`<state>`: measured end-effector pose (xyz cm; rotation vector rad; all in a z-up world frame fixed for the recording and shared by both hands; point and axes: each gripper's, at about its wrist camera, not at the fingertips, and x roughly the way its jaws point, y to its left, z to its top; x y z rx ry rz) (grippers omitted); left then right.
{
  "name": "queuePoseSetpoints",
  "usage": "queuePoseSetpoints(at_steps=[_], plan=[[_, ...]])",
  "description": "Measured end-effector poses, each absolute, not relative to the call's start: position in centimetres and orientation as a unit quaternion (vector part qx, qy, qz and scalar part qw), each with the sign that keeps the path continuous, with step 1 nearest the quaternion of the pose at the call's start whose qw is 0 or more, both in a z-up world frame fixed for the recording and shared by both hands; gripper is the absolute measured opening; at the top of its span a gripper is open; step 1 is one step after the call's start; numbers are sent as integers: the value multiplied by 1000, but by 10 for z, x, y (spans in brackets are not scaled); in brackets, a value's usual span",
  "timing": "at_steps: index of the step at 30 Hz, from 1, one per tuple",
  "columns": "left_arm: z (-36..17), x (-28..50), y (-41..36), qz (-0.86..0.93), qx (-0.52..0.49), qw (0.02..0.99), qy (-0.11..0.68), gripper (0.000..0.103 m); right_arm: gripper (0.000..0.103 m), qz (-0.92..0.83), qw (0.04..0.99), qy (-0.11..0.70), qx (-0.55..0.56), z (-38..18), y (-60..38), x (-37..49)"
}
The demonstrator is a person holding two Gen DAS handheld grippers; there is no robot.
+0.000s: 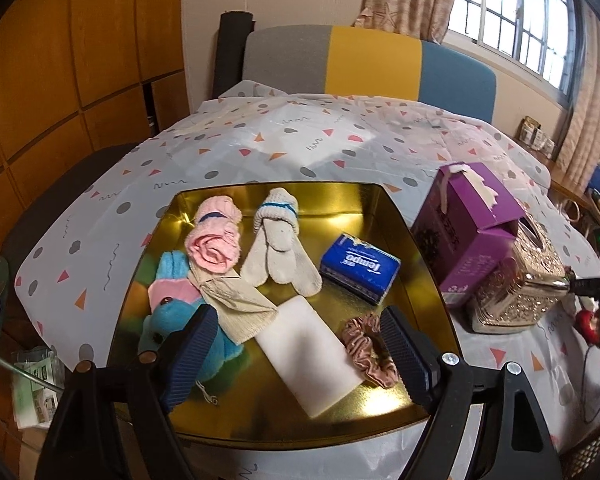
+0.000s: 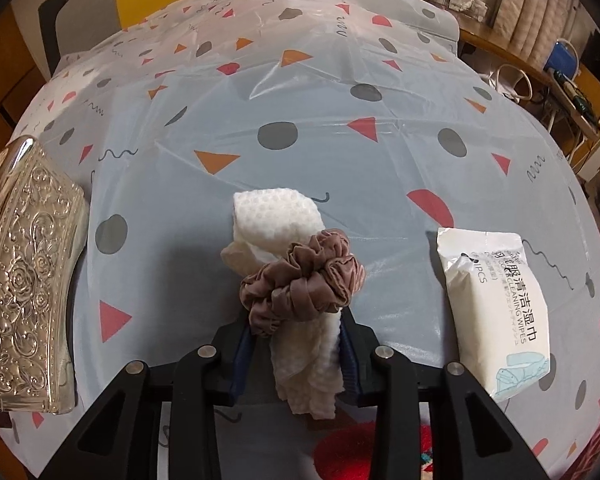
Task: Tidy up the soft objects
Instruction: 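Carry the white sponge and brown scrunchie with the right tool into the gold tray and release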
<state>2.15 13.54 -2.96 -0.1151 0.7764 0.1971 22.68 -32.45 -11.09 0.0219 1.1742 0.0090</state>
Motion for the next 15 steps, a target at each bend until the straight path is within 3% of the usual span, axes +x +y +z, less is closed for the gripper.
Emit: queuePoseSetpoints(at_steps=[15], plan=[[-31, 13, 133, 79, -62, 919, 382, 84, 34, 5, 855, 511, 94, -71, -315, 230]])
